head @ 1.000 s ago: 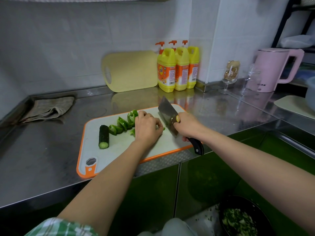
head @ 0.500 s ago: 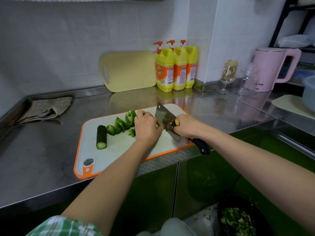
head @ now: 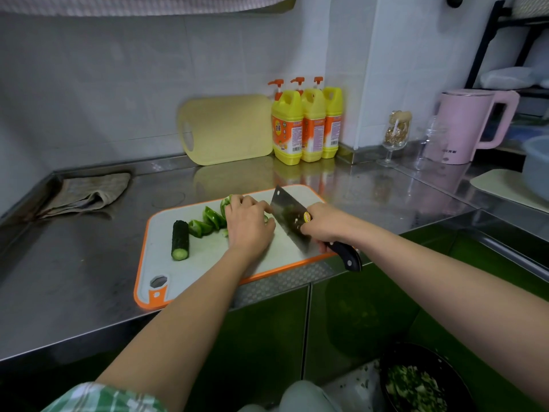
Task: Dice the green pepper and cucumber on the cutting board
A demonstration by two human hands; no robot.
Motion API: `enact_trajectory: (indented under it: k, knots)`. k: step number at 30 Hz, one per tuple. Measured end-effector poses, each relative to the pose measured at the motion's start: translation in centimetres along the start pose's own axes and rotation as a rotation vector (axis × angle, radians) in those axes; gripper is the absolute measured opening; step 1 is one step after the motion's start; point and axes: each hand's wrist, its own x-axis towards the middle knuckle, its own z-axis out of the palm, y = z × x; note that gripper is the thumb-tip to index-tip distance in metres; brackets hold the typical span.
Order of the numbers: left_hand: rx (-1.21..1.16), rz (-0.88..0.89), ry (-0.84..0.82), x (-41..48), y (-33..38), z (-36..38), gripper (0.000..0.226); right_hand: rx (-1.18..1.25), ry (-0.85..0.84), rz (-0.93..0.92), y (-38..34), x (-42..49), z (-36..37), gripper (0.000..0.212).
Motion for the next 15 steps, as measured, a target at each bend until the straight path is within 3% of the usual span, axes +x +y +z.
enact_trajectory:
  k: [6, 11, 15]
  knots:
    - [0.087, 0.03, -0.13, -0.3, -0.1, 0.4, 0.031, 0.016, 0.037, 0.069, 2.3, 1.1, -1.3, 0.015]
    - [0.075, 0.047, -0.103, 0.1, -0.4, 0.4, 0.03, 0.121, 0.063, 0.021, 1.9, 1.1, -1.3, 0.011]
    - [0.059, 0.056, -0.099, 0.1, -0.2, 0.4, 0.029, 0.131, -0.008, 0.015, 1.5, 0.9, -0.5, 0.007]
